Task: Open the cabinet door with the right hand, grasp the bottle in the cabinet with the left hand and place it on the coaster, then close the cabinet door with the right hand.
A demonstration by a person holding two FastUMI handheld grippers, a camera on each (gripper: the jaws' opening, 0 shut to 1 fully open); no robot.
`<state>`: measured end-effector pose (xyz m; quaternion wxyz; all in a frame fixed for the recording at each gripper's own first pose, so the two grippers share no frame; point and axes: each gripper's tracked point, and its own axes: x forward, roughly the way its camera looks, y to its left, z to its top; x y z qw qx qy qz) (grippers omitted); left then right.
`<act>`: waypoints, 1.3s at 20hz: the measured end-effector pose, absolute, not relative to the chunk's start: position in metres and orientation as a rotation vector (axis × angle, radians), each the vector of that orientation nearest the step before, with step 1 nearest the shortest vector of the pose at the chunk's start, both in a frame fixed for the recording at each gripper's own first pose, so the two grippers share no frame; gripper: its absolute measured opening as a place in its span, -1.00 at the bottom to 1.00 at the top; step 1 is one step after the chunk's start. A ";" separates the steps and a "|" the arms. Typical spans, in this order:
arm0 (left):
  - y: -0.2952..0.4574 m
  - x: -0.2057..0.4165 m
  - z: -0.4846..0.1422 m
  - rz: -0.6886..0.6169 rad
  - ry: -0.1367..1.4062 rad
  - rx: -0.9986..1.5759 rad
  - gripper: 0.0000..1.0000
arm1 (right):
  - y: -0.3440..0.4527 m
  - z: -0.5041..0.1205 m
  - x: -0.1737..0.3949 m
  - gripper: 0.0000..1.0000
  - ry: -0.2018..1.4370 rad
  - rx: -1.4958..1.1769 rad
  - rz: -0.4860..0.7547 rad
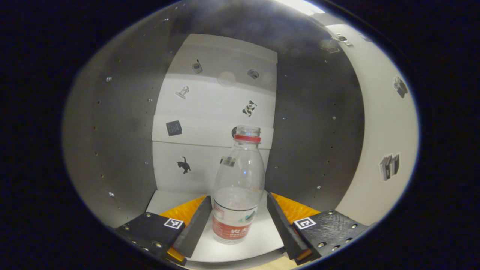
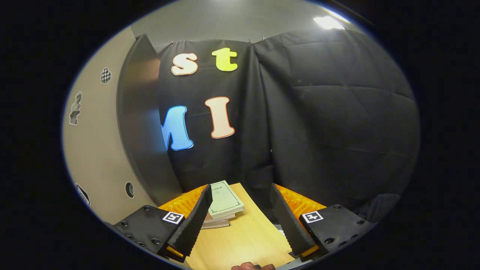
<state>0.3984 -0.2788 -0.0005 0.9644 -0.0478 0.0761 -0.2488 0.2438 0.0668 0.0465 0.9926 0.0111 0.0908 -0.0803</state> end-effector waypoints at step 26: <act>-0.273 0.375 0.022 -0.549 0.127 -0.093 0.43 | 0.072 0.041 0.246 0.91 0.181 0.051 -0.147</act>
